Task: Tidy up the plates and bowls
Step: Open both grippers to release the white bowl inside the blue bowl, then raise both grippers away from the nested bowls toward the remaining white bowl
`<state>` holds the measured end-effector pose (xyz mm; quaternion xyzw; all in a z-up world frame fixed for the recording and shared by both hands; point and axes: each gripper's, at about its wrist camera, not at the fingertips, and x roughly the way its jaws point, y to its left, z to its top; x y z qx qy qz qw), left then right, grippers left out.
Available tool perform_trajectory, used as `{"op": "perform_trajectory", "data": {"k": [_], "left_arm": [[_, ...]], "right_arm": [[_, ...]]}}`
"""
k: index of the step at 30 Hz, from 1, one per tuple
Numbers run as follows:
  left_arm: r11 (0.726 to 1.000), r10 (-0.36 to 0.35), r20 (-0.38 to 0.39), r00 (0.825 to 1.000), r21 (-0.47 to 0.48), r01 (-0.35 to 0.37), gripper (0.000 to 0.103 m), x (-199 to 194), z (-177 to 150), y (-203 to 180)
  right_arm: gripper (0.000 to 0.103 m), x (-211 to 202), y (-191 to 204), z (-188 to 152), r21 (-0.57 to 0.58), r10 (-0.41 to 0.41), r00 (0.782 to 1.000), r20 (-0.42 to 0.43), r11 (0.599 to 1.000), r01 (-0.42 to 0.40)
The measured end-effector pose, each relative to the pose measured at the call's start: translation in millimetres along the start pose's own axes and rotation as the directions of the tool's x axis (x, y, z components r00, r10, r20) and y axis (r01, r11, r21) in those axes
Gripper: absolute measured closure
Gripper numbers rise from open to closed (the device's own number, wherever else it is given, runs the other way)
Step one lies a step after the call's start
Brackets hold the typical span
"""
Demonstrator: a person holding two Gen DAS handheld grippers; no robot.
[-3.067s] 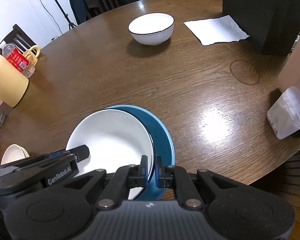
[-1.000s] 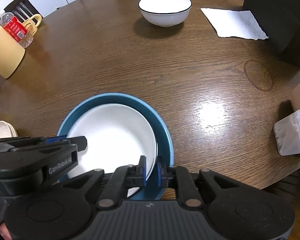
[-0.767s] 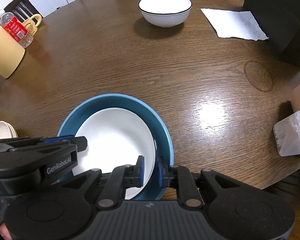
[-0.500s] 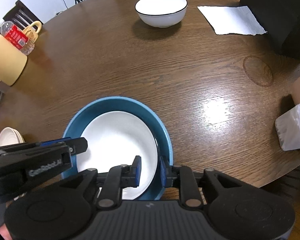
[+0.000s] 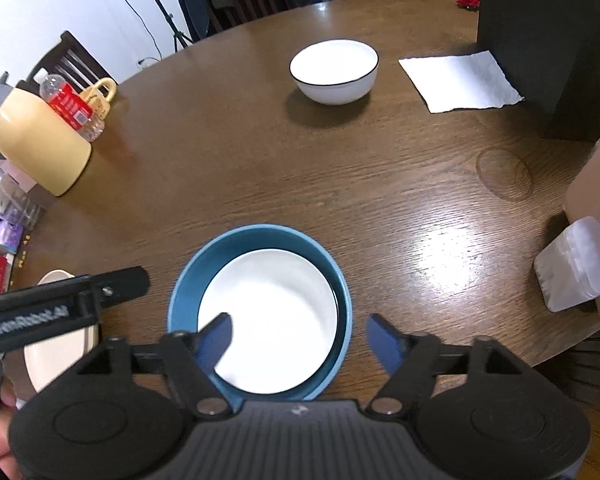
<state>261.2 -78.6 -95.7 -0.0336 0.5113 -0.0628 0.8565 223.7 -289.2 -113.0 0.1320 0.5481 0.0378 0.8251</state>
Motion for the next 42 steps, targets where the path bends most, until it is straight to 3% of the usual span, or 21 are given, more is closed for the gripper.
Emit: {"op": "perform_trajectory", "data": {"k": [4, 5, 10, 23, 32, 42], "left_arm": [[1.0, -0.014, 0.054, 0.998, 0.004, 0.014, 0.004, -19.5, -7.8, 6.2], [1.0, -0.018, 0.069, 0.997, 0.005, 0.018, 0.0, -23.9, -9.5, 6.8], [0.999, -0.042, 0.134, 0.99, 0.012, 0.041, 0.0, -47.3, -21.3, 7.2], [1.0, -0.003, 0.224, 0.975, 0.014, -0.001, 0.0, -84.8, -31.4, 8.1], [0.999, 0.012, 0.252, 0.968, 0.032, -0.02, 0.0, -81.6, -7.0, 11.2], [0.996, 0.021, 0.275, 0.961, 0.079, -0.044, 0.0, -54.7, 58.7, 8.2]], "right_arm": [[0.0, -16.2, -1.2, -9.3, -0.007, 0.016, 0.999, 0.03, 1.0, -0.016], [0.0, -20.6, -0.8, -11.3, -0.01, 0.016, 0.999, 0.04, 1.0, -0.016], [0.0, -42.9, -1.8, -22.1, -0.028, 0.007, 0.996, 0.088, 1.0, -0.005], [0.0, -92.0, -9.4, -31.8, -0.082, -0.044, 0.981, 0.188, 0.995, 0.06], [0.0, -91.1, -13.4, -10.8, -0.088, -0.085, 0.976, 0.201, 0.991, 0.104], [0.0, -74.3, -26.4, 46.9, -0.051, -0.12, 0.972, 0.203, 0.99, 0.132]]}}
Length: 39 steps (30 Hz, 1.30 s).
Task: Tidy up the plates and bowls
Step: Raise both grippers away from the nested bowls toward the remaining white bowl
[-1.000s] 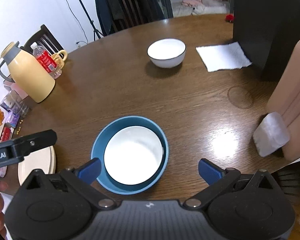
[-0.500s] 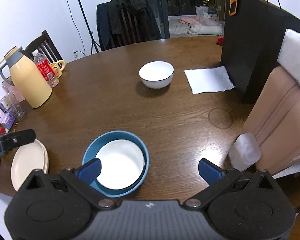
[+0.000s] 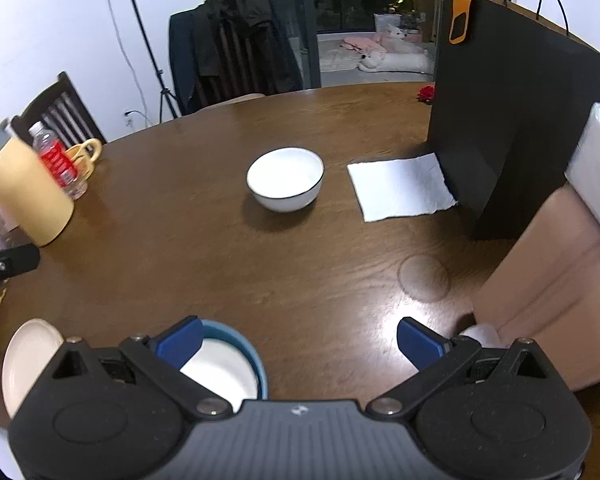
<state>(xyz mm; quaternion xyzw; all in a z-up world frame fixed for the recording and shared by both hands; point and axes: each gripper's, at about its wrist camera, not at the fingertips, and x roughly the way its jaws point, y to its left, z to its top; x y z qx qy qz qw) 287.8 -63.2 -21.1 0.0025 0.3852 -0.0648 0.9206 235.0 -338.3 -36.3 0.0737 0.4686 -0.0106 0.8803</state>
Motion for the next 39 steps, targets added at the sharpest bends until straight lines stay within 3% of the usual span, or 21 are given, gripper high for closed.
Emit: {"op": "perform_trajectory", "data": {"k": [9, 19, 39], "left_arm": [[0.997, -0.028, -0.003, 1.0, 0.069, 0.028, 0.0, 55.4, 49.8, -13.1], [0.987, -0.048, -0.062, 0.997, 0.147, 0.057, 0.0, 130.0, 87.2, -33.1], [0.985, -0.069, -0.245, 0.967, 0.134, 0.105, 0.001, 270.0, 112.8, -61.9]], "right_arm": [[0.0, 43.3, -16.9, 47.6, 0.037, -0.033, 0.999, -0.025, 0.999, 0.034], [0.0, 99.6, -30.8, 85.6, 0.091, -0.05, 0.996, -0.07, 0.994, 0.056], [0.001, 204.5, -37.7, 146.3, 0.169, -0.086, 0.991, -0.107, 0.98, 0.103]]}}
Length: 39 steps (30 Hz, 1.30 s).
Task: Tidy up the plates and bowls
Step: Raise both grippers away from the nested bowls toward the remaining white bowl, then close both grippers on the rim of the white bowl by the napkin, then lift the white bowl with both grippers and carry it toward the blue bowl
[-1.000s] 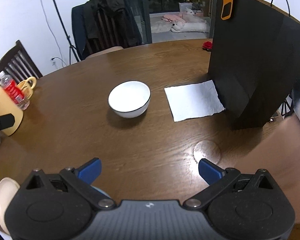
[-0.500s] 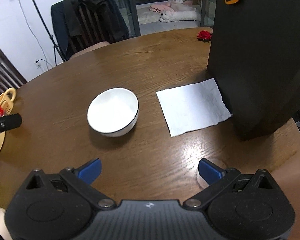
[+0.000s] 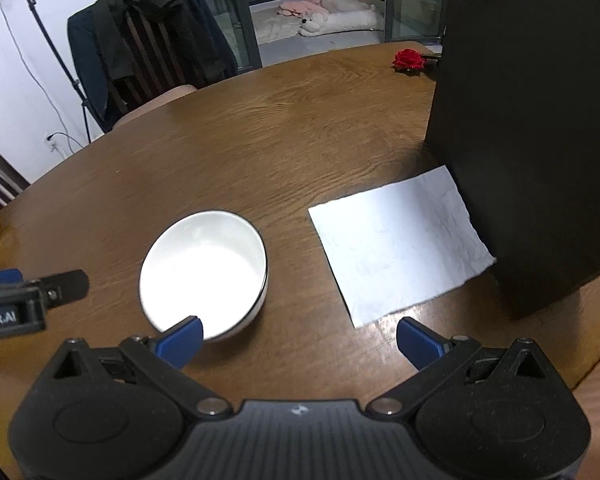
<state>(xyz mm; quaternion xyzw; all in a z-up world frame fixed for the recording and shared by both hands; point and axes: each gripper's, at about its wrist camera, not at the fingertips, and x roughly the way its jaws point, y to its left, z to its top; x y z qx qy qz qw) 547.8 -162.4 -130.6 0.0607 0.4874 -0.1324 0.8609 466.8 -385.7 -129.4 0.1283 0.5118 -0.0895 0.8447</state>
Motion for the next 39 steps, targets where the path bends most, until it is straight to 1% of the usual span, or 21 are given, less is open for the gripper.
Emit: {"op": "perform_trajectory", "data": {"k": [2, 4, 5, 7, 8, 9, 10, 12, 14, 16, 17, 18, 20, 21, 25, 27, 29, 31, 32, 34, 39], "left_arm": [[1.0, -0.008, -0.011, 1.0, -0.006, 0.008, 0.001, 11.2, 4.0, -2.2], [1.0, -0.015, -0.026, 1.0, -0.008, 0.015, 0.003, 22.4, 6.8, -4.9], [1.0, -0.017, -0.031, 0.999, -0.008, 0.017, 0.003, 26.8, 7.6, -6.3], [1.0, -0.013, -0.043, 0.999, -0.01, 0.013, 0.007, 35.6, 8.9, -8.7], [1.0, -0.014, -0.05, 0.999, -0.012, 0.013, 0.01, 39.9, 9.4, -9.3], [1.0, -0.017, -0.057, 0.998, -0.016, 0.017, 0.011, 44.3, 10.4, -10.0], [1.0, -0.02, -0.065, 0.998, -0.023, 0.019, 0.015, 48.5, 10.7, -10.1], [0.999, -0.027, -0.081, 0.996, -0.034, 0.024, 0.023, 55.7, 11.0, -11.4], [0.998, -0.034, -0.087, 0.996, -0.05, 0.03, 0.028, 61.0, 10.8, -12.1], [0.997, -0.044, -0.099, 0.994, -0.066, 0.037, 0.031, 66.2, 10.2, -12.1], [0.997, -0.044, -0.103, 0.994, -0.072, 0.037, 0.035, 68.2, 10.1, -12.1], [0.996, -0.046, -0.107, 0.993, -0.075, 0.038, 0.041, 70.8, 10.1, -12.7], [0.996, -0.053, -0.116, 0.992, -0.082, 0.044, 0.047, 74.7, 9.8, -12.9], [0.995, -0.056, -0.122, 0.991, -0.087, 0.046, 0.05, 76.6, 9.1, -13.2], [0.992, -0.073, -0.139, 0.988, -0.108, 0.058, 0.059, 81.2, 8.3, -13.4], [0.991, -0.08, -0.148, 0.986, -0.114, 0.064, 0.07, 83.2, 8.4, -13.9], [0.991, -0.088, -0.155, 0.984, -0.117, 0.07, 0.075, 84.9, 8.0, -15.2], [0.99, -0.093, -0.16, 0.983, -0.12, 0.074, 0.083, 85.8, 8.2, -16.2], [0.989, -0.098, -0.161, 0.982, -0.123, 0.078, 0.087, 86.4, 8.2, -16.9], [0.988, -0.108, -0.162, 0.981, -0.127, 0.088, 0.089, 86.6, 8.3, -18.1], [0.986, -0.126, -0.167, 0.978, -0.13, 0.105, 0.096, 87.8, 9.8, -20.2]], "right_arm": [[0.004, 10.7, 0.8, 5.8, 0.001, -0.006, 1.0, -0.005, 1.0, 0.006], [0.01, 19.8, 0.9, 9.7, 0.002, -0.014, 1.0, -0.013, 1.0, 0.014], [0.011, 25.1, 0.8, 12.3, 0.002, -0.017, 1.0, -0.018, 1.0, 0.017], [0.017, 33.2, 1.7, 15.8, 0.002, -0.018, 0.999, -0.026, 1.0, 0.018], [0.018, 37.9, 2.2, 17.3, 0.002, -0.019, 0.999, -0.031, 1.0, 0.019], [0.021, 41.2, 2.7, 17.9, 0.003, -0.021, 0.999, -0.035, 1.0, 0.022], [0.026, 44.9, 2.8, 19.2, 0.003, -0.024, 0.999, -0.039, 1.0, 0.024], [0.031, 51.9, 3.4, 21.2, 0.004, -0.027, 0.998, -0.049, 1.0, 0.027], [0.034, 57.7, 3.7, 22.9, 0.013, -0.037, 0.998, -0.045, 0.999, 0.038], [0.041, 63.4, 3.7, 25.0, 0.022, -0.031, 0.998, -0.046, 0.999, 0.032], [0.043, 65.7, 3.6, 25.5, 0.025, -0.027, 0.998, -0.048, 0.999, 0.028], [0.047, 68.4, 4.0, 25.9, 0.028, -0.024, 0.998, -0.051, 0.999, 0.026], [0.051, 73.2, 4.7, 26.3, 0.035, -0.018, 0.998, -0.056, 0.999, 0.02], [0.055, 75.1, 5.5, 26.2, 0.036, -0.015, 0.998, -0.057, 0.999, 0.017], [0.066, 78.8, 8.7, 26.2, 0.043, 0.001, 0.998, -0.056, 0.999, 0.001], [0.07, 80.3, 10.1, 26.7, 0.047, 0.01, 0.998, -0.056, 0.999, -0.008], [0.075, 81.3, 11.5, 26.0, 0.043, 0.015, 0.998, -0.057, 0.999, -0.012], [0.082, 81.1, 13.1, 25.7, 0.043, 0.026, 0.998, -0.058, 0.999, -0.024], [0.083, 81.0, 14.0, 26.0, 0.044, 0.031, 0.998, -0.059, 0.999, -0.028], [0.09, 81.0, 15.7, 26.5, 0.047, 0.037, 0.998, -0.06, 0.998, -0.034], [0.098, 80.8, 19.6, 27.0, 0.045, 0.043, 0.997, -0.064, 0.998, -0.04]]}}
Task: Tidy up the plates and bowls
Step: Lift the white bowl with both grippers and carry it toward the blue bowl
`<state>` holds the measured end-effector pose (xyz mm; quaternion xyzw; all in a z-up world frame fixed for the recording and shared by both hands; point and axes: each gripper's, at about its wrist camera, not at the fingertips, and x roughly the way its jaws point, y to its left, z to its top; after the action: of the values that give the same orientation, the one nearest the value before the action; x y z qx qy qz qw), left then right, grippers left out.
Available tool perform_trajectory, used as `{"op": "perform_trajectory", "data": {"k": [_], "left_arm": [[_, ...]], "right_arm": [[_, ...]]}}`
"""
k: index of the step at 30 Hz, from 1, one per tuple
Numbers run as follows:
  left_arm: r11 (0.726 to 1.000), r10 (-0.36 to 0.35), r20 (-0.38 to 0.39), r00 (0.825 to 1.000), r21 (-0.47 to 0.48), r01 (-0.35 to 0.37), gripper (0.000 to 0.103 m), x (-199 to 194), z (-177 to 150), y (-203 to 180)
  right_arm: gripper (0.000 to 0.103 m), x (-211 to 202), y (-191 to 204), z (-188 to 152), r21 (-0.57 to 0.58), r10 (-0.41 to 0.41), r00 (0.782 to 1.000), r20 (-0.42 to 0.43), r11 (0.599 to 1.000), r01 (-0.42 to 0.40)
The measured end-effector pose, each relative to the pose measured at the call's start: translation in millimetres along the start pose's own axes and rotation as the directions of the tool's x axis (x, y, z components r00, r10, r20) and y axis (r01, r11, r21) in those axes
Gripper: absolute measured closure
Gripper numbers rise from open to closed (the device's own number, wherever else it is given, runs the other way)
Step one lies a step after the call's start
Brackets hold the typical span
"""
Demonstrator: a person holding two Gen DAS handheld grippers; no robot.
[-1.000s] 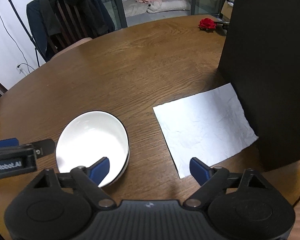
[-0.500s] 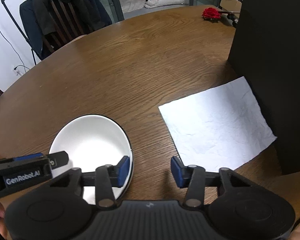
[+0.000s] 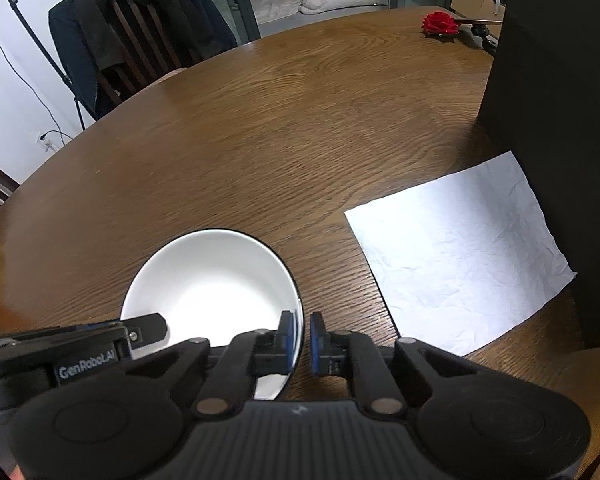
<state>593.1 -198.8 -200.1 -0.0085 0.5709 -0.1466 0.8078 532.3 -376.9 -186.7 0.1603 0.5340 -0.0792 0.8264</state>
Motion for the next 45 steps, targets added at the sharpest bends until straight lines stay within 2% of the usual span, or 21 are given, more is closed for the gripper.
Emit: {"op": "perform_trajectory", "data": {"k": [20, 45], "left_arm": [[0.999, 0.01, 0.021, 1.0, 0.033, -0.011, 0.097, -3.0, -0.9, -8.1], [0.999, 0.016, 0.08, 0.997, 0.028, -0.018, 0.097, -43.1, -18.2, -11.7]], "right_arm": [[0.098, -4.7, 3.7, -4.2, -0.012, -0.021, 1.0, 0.011, 1.0, 0.022], [0.097, -38.9, 8.7, -15.1, -0.035, -0.014, 0.999, 0.052, 0.999, 0.015]]}}
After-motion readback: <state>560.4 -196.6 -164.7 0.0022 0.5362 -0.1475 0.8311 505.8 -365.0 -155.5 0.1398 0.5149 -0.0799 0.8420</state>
